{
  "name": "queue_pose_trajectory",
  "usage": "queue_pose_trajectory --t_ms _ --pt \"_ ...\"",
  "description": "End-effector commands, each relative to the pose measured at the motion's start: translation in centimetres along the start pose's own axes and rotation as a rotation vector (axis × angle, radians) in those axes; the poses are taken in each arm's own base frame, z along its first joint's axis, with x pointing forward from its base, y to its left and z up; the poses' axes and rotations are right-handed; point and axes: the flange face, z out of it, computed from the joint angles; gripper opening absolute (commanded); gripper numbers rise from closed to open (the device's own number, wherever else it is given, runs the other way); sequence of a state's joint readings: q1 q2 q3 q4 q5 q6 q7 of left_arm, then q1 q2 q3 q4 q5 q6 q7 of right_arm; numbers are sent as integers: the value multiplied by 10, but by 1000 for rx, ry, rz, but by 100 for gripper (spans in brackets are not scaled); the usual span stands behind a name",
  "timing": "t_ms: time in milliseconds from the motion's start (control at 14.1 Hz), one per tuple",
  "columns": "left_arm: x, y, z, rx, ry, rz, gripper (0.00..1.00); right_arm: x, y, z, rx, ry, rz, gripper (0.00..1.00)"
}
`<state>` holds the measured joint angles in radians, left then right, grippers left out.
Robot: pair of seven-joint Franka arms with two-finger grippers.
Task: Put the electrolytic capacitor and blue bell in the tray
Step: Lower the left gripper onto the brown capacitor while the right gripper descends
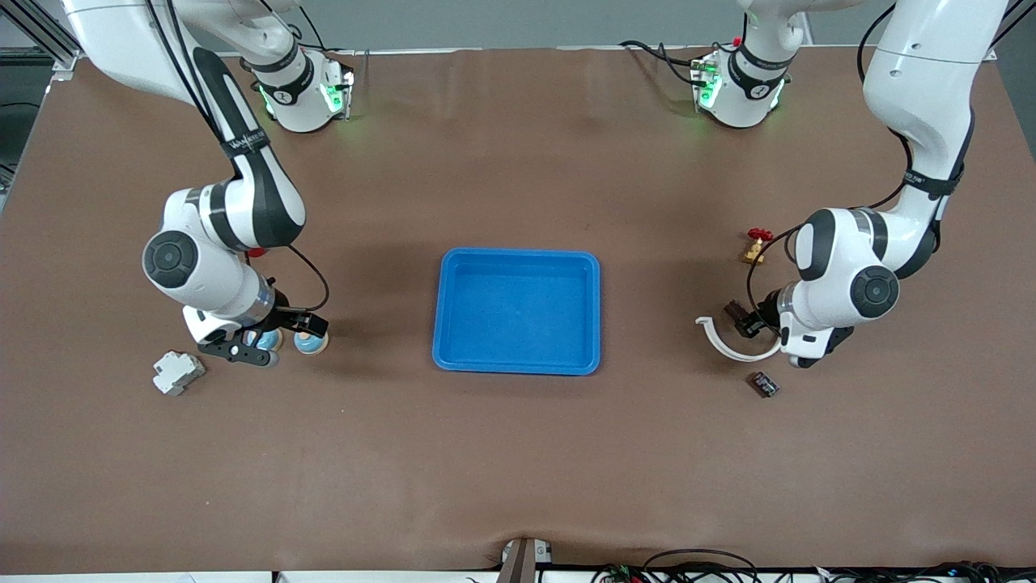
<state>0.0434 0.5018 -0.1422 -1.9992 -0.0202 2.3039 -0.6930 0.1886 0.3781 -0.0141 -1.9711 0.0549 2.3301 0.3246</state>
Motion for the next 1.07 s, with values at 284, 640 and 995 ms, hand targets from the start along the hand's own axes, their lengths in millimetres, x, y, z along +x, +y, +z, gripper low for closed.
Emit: queue_pose_trajectory --t_ms 284,640,995 --pt "-2 6 15 -6 -17 -14 32 10 24 20 -7 -7 -182 100" --pt "0 10 -9 -14 -4 -10 0 11 30 38 -11 -24 -211 100" --pt "-5 16 -57 -33 25 -27 0 11 24 67 -11 -30 -216 100"
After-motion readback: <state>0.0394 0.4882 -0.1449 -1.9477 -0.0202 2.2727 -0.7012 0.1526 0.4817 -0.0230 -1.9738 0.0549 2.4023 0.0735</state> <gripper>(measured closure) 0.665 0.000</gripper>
